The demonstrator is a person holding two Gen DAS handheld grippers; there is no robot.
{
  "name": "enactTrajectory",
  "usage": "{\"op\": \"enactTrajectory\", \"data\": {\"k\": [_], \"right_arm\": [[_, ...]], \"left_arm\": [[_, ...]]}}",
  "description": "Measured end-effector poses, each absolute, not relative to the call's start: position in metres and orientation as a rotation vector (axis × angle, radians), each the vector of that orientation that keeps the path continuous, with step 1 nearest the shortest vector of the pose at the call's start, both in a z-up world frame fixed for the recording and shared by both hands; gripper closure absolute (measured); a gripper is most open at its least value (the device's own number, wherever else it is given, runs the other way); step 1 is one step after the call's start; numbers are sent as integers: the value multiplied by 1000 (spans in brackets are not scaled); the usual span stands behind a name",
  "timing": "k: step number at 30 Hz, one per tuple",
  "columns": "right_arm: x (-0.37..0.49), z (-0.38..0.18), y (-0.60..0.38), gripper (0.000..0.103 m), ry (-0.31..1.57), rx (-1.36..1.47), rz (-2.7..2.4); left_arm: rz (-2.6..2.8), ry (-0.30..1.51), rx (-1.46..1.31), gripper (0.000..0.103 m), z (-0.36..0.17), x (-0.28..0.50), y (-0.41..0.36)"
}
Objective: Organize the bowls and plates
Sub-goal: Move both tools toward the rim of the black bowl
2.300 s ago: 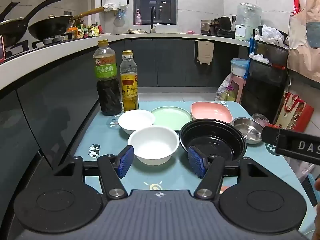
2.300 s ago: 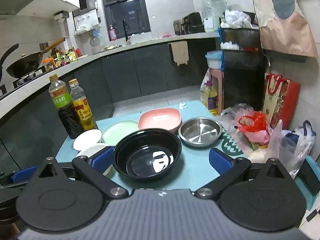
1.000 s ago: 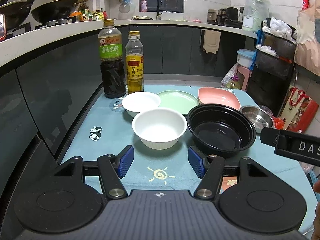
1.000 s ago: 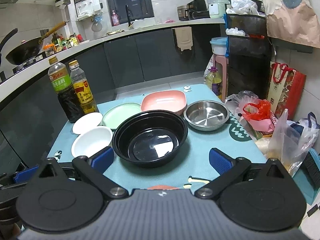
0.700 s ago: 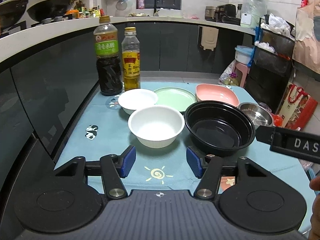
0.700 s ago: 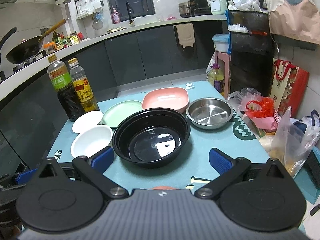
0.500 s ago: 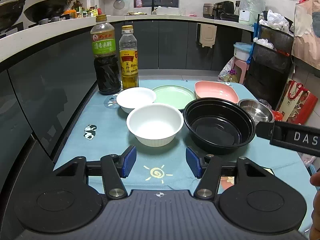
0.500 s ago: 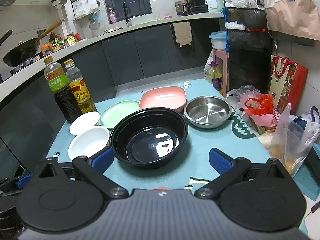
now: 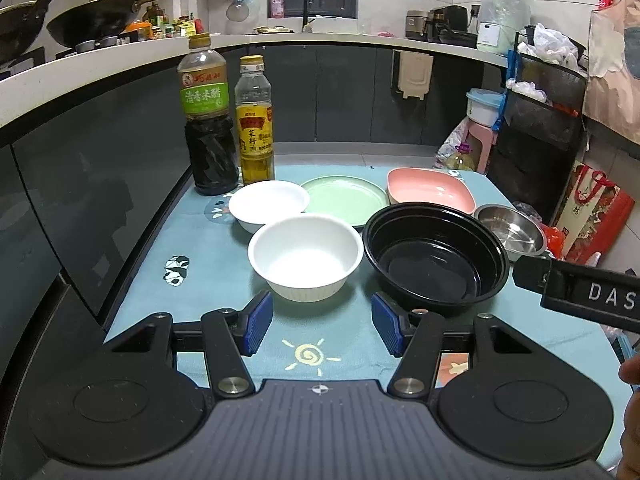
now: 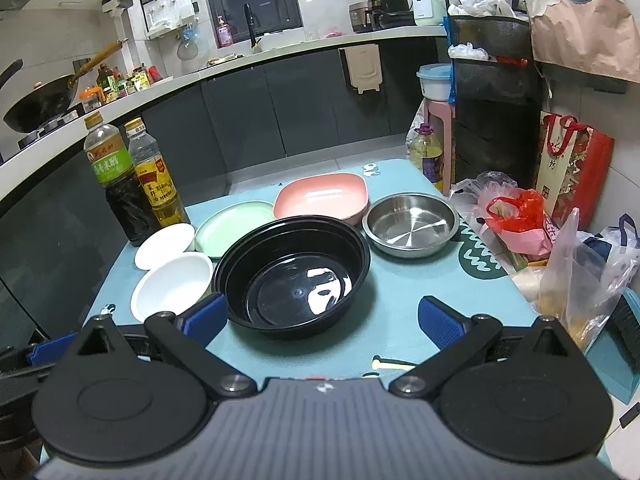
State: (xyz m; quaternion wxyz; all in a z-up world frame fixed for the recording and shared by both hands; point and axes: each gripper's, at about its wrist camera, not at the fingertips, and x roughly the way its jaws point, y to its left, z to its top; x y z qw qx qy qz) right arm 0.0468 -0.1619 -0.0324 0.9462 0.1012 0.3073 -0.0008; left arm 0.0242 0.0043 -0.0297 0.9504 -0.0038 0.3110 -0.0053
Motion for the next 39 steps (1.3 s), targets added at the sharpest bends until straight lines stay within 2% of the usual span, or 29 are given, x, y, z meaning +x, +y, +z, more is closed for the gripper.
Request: {"op": "enactTrajectory", "data": {"k": [39], "right_arm": [[70,-51,-175,53,670,210,-43]], "left_arm": [[-22,698,-35,51,-48,59,-2]]}}
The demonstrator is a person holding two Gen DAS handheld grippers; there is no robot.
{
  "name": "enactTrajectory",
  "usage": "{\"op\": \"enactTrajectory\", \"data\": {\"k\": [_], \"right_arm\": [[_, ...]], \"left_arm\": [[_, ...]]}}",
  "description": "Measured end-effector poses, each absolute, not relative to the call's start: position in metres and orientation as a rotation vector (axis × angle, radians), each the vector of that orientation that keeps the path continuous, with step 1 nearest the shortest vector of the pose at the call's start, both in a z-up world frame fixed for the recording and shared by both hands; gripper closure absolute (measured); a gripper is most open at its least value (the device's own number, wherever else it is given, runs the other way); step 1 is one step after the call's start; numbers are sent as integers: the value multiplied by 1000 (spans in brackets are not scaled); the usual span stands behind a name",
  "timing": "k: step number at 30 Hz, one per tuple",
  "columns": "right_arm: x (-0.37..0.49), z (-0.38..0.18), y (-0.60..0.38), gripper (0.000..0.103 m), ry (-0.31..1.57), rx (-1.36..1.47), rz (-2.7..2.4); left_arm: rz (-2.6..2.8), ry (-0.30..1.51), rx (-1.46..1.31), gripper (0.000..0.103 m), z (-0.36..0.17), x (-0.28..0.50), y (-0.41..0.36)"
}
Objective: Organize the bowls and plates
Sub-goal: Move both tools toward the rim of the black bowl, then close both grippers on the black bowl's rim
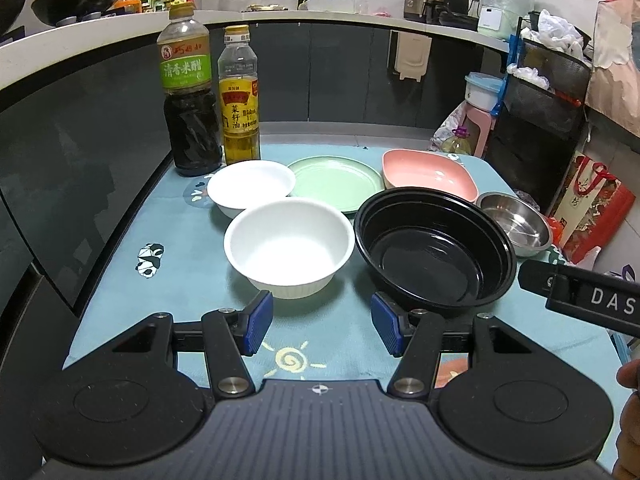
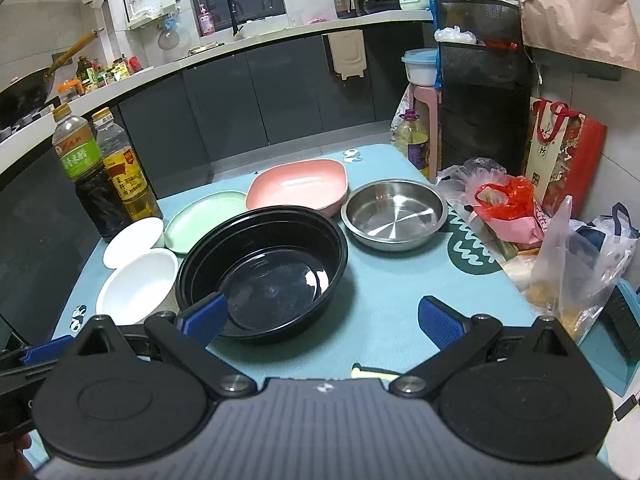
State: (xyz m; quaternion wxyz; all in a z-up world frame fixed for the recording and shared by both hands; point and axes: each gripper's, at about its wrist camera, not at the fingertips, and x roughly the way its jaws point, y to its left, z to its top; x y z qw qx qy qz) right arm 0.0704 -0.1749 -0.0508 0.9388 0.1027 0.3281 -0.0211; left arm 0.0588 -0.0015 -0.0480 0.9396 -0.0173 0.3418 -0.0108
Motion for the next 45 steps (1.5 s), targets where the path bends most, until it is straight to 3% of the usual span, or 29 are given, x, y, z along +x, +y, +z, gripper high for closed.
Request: {"op": "enactTrajectory", "data": {"k": [36,38,41,43,44,45], "right_arm": [[150,-86,-216,58,849,344,-12],[153,-88,-217,58,856,347,-12],[156,-90,-218,58,856,345,-12],[158,-91,-216,72,854,332,-4],[159,-92,-214,91,862,319,8],[160,-93,-213,97,872,315,20]], "left_arm": [[-183,957,-268,53,-76,154,-20],[-179,957,-265,55,-77,157,-22],[-175,948,-238,69,-80,161,-25],[-176,940,-212,86,-81,162,-28],[-182,938,-206,86,-82,162,-28],[-184,933,-202,86,-82,162,-28]]}}
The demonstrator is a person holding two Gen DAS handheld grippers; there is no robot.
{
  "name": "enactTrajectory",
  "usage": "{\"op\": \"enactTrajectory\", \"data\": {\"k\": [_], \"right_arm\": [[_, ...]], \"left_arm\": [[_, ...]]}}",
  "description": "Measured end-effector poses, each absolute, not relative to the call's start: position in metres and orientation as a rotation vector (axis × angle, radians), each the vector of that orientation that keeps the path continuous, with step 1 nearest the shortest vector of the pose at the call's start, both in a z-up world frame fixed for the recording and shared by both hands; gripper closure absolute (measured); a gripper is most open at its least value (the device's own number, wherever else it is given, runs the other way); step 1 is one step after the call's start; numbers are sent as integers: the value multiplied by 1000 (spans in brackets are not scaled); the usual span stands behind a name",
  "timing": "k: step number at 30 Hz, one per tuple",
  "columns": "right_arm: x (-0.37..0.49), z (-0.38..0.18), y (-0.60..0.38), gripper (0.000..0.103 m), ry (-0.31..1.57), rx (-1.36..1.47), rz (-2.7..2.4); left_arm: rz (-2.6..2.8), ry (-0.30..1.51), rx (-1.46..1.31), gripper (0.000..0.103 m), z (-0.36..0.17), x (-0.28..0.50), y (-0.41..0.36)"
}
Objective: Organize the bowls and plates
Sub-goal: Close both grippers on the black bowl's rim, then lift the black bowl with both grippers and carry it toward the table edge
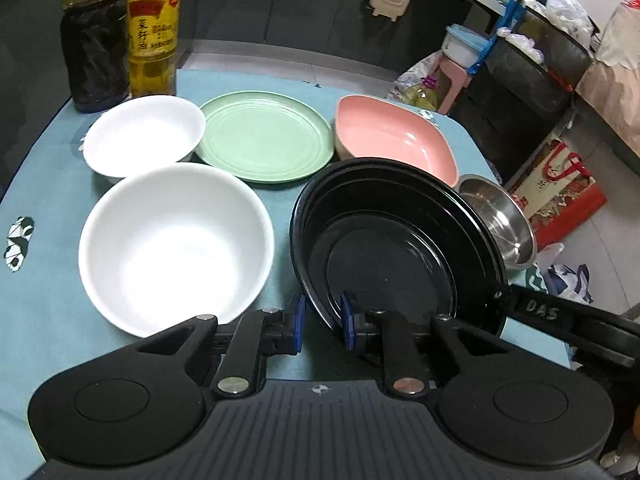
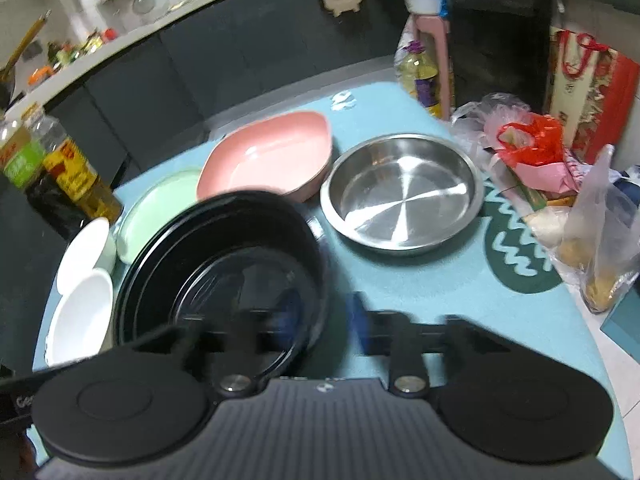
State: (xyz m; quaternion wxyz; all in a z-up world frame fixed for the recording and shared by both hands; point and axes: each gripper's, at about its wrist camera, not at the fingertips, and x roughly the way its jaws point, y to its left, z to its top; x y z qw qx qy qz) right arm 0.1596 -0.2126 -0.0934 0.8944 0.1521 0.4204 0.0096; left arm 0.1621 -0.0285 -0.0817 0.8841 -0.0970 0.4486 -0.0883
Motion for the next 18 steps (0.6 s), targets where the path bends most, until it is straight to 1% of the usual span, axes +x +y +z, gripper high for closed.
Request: {"op": "enactTrajectory", "data": {"k": [11,18], "right_arm": [[135,-78,-215,97,823,294,1],[108,-67,-207,96,791,284,7]], "left_arm": [[-216,876,-168,85,-67,136,-30],[-218,834,-164,85,-55,103,-24]]}}
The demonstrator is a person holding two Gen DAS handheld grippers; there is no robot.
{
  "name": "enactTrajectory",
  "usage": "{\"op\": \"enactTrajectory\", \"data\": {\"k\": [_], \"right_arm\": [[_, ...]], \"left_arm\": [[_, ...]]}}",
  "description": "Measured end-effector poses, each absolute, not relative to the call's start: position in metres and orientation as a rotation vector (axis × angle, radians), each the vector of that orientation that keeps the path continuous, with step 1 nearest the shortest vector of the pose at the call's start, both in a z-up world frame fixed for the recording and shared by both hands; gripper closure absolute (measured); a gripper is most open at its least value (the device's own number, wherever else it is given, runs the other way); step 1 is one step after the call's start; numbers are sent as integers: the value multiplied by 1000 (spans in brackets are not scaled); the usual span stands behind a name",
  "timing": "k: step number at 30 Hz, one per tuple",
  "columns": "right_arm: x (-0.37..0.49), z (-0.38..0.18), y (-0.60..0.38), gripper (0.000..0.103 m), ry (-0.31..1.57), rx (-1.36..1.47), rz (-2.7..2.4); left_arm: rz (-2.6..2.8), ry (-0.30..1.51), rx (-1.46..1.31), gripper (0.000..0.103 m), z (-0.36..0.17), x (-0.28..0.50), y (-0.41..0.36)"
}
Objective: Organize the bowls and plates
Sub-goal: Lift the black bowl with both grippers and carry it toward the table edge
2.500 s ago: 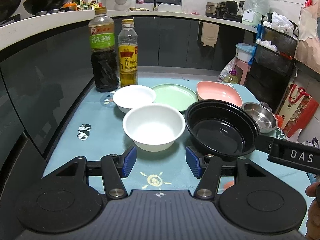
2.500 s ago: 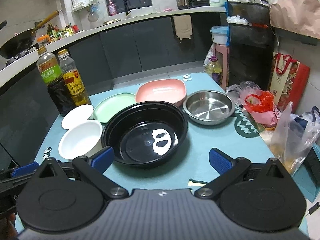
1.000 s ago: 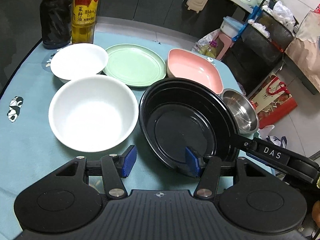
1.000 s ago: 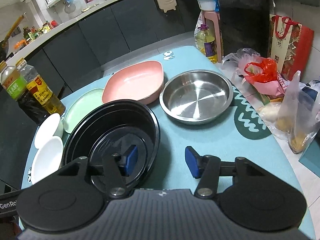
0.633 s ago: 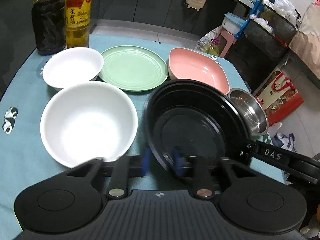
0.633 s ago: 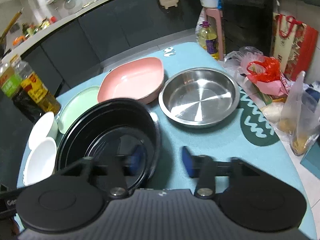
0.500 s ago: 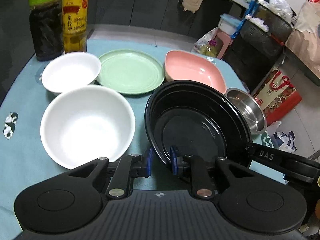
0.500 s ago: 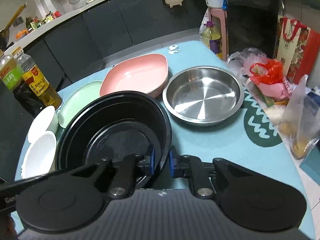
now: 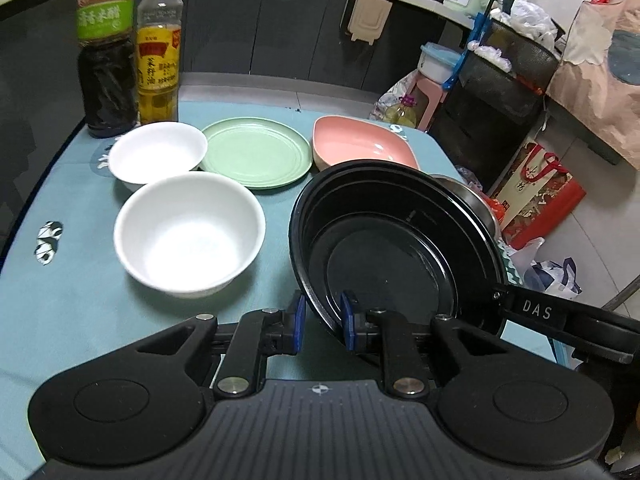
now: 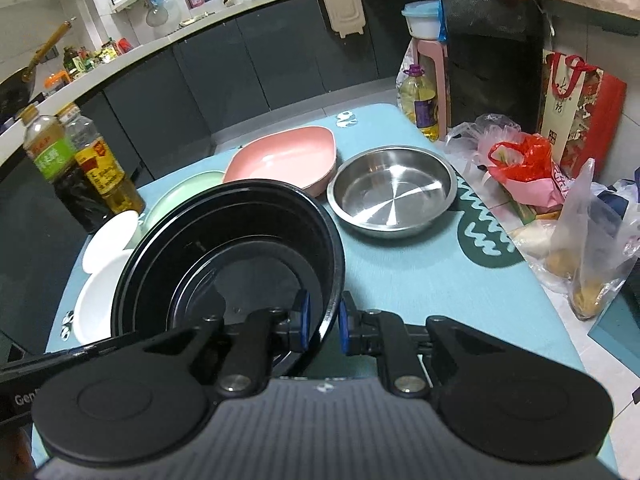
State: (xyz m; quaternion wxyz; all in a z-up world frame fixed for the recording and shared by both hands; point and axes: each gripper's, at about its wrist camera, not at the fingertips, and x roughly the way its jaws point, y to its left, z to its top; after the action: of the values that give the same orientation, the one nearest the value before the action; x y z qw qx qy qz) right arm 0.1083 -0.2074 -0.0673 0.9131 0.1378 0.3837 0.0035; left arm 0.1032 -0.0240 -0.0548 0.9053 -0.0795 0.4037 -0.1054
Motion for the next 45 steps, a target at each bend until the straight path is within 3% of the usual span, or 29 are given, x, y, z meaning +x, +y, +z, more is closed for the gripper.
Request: {"op": "enactTrajectory", "data": {"k": [19,45], "right_arm": [[45,-63,-163,93,803,202,118],[40,-87,-136,93,882,158,158]], "left_arm": [[-141,801,-185,85,-55,14,23],[-96,868,-179,84,-84,5,45]]}}
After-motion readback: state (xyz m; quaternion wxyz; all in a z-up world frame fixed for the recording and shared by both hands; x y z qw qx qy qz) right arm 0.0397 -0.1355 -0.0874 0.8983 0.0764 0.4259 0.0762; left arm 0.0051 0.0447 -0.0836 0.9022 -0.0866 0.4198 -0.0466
